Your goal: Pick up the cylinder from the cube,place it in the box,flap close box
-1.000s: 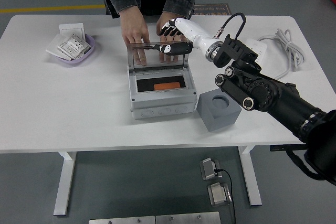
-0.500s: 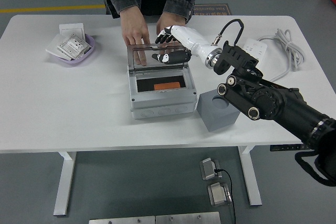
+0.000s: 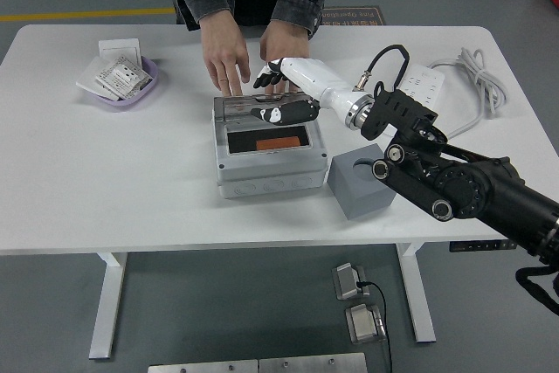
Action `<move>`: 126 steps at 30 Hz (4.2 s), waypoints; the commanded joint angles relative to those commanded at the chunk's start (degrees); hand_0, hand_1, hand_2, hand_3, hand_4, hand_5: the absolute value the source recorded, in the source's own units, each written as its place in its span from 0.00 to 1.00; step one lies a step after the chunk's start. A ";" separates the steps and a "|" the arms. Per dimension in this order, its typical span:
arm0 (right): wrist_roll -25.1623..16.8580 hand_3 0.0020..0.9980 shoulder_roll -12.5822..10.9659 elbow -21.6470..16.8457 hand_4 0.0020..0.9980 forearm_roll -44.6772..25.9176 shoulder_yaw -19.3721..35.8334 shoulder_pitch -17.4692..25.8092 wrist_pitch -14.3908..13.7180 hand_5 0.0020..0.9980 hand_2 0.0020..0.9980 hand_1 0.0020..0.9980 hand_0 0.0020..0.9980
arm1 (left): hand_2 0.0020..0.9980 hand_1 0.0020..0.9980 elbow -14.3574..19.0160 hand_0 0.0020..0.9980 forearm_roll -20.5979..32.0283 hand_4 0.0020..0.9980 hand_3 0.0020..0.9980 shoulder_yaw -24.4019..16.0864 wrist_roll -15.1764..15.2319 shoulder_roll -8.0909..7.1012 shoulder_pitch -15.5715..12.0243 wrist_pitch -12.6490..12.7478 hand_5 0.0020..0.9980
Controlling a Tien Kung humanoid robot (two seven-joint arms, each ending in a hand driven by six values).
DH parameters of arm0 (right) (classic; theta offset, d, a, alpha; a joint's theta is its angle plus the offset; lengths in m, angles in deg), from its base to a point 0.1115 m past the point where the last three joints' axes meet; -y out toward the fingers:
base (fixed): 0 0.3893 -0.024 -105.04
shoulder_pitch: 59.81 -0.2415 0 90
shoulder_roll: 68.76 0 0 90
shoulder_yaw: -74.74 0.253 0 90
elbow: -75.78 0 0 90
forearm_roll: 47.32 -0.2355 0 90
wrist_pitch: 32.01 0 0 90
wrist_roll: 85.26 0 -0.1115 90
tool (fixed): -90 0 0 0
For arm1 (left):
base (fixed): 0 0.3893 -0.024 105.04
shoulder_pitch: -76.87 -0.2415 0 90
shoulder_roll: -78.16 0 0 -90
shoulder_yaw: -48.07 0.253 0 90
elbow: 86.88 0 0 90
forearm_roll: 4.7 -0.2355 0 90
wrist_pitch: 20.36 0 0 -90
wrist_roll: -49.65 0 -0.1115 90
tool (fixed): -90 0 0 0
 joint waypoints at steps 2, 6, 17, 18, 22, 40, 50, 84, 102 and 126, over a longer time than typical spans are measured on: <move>0.19 0.63 -0.68 -1.33 0.79 0.00 -0.46 0.37 -0.06 0.44 0.65 0.65 0.64 | 0.68 0.73 0.00 0.71 0.03 0.78 0.72 0.09 0.01 0.02 -0.04 -0.01 0.62; 0.34 0.62 -1.74 -3.17 0.79 -0.43 -1.17 1.23 -0.20 0.44 0.66 0.65 0.62 | 0.68 0.73 0.00 0.71 0.16 0.79 0.73 0.25 0.05 0.07 -0.11 0.01 0.62; 0.95 0.63 -4.04 -7.31 0.78 0.15 -0.82 3.84 -0.62 0.43 0.66 0.65 0.60 | 0.68 0.73 0.00 0.71 -0.16 0.79 0.72 0.35 -0.04 0.32 -0.12 -0.11 0.61; 0.98 0.63 -4.12 -7.49 0.78 0.21 -0.74 4.00 -0.64 0.43 0.66 0.65 0.60 | 0.68 0.73 0.00 0.71 -0.14 0.79 0.72 0.40 -0.05 0.34 -0.13 -0.14 0.61; 1.06 0.63 -4.22 -7.83 0.78 0.30 -0.43 4.58 -0.71 0.43 0.66 0.65 0.60 | 0.68 0.73 0.00 0.71 -0.06 0.79 0.72 0.54 -0.09 0.42 -0.16 -0.21 0.61; 1.16 0.63 -3.80 -9.48 0.77 -0.17 1.39 7.64 -1.02 0.41 0.66 0.64 0.60 | 0.68 0.73 0.00 0.71 -0.12 0.78 0.72 0.56 -0.03 0.72 -0.11 -0.23 0.61; 1.24 0.63 -4.18 -9.82 0.76 0.21 2.87 8.36 -0.82 0.40 0.66 0.64 0.59 | 0.68 0.73 0.00 0.71 -0.74 0.78 0.72 -0.07 -0.35 0.66 -0.20 -0.32 0.60; -8.43 0.61 0.99 -20.11 0.77 -13.62 48.51 38.83 2.79 0.41 0.64 0.61 0.59 | 0.68 0.73 0.00 0.71 -0.92 0.78 0.72 -1.47 -2.10 0.58 -0.71 -0.81 0.59; -9.56 0.63 1.14 -21.76 0.80 -24.78 60.43 45.55 2.67 0.43 0.65 0.62 0.65 | 0.68 0.73 0.00 0.71 -0.25 0.79 0.72 -1.31 -2.42 -0.25 -0.04 -0.75 0.60; -8.71 0.63 0.69 -23.77 0.83 -24.02 64.87 47.06 3.47 0.47 0.64 0.62 0.67 | 0.68 0.73 0.00 0.71 0.19 0.79 0.72 -1.05 -2.41 -1.27 -0.12 -0.81 0.59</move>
